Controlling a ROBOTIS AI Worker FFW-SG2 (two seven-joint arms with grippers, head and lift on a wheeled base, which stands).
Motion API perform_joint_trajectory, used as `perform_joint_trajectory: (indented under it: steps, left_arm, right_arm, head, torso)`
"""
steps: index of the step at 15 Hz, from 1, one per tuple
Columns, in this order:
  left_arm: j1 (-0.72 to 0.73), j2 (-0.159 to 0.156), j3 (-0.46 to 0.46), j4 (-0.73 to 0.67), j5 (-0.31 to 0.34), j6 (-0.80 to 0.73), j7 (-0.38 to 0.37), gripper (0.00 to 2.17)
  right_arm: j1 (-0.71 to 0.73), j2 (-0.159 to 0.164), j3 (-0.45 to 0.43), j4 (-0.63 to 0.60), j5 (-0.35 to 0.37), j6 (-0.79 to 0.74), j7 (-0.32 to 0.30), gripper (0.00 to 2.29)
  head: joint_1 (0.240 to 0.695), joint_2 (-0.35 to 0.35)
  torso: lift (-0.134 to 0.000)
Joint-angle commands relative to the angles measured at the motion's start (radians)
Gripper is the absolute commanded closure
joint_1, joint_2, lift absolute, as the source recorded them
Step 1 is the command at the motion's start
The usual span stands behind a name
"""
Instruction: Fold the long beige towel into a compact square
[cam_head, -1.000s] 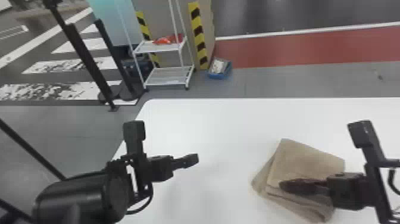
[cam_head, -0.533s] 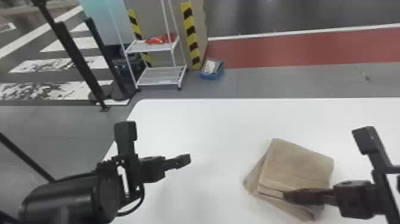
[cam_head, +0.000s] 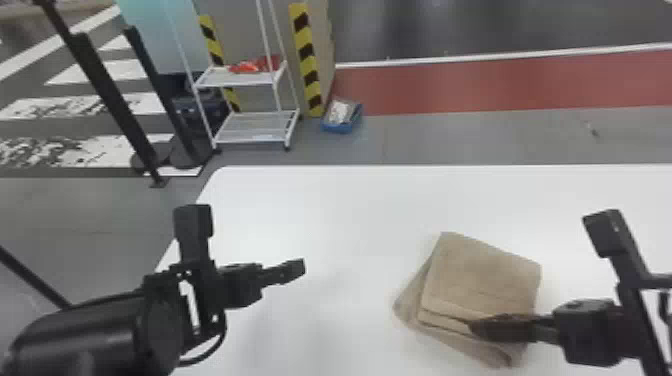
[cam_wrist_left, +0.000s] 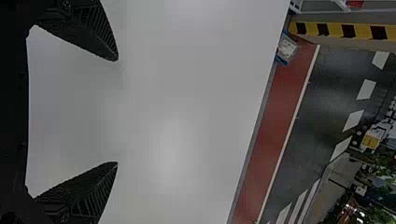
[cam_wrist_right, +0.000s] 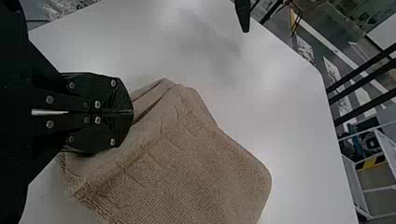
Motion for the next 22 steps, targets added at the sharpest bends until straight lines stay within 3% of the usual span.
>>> perform_joint_trajectory:
  steps: [1,6,11,18,22]
  left_arm:
    - [0.0,-0.007,0.004,0.0,0.0,0.0,0.0,0.09]
    - [0.0,-0.007,0.01,0.002,0.0,0.0,0.0,0.09]
    - [0.0,-0.007,0.01,0.005,0.002,-0.003,0.0,0.09]
    - [0.0,-0.007,0.001,0.009,0.0,0.0,0.0,0.09]
    - [-0.002,-0.007,-0.009,0.008,-0.005,0.0,0.0,0.09]
  right_arm:
    - [0.006,0.009,0.028,-0.025,-0.047,0.026,0.003,2.05]
    - [-0.015,0.015,0.129,0.059,0.024,0.02,0.003,2.05]
    - [-0.034,0.006,0.14,0.122,0.09,0.02,0.003,2.05]
    - [0.003,-0.043,0.031,0.074,0.093,0.023,0.003,2.05]
    - [0.006,-0.045,-0.032,0.056,0.081,0.013,0.003,2.05]
  head:
    - [0.695,0.223]
    - [0.695,0.289]
    - [0.695,0.294]
    - [0.695,0.236]
    - [0.695,0.179]
  torso:
    - [-0.124]
    - [-0.124]
    - [-0.124]
    - [-0.124]
    - [-0.124]
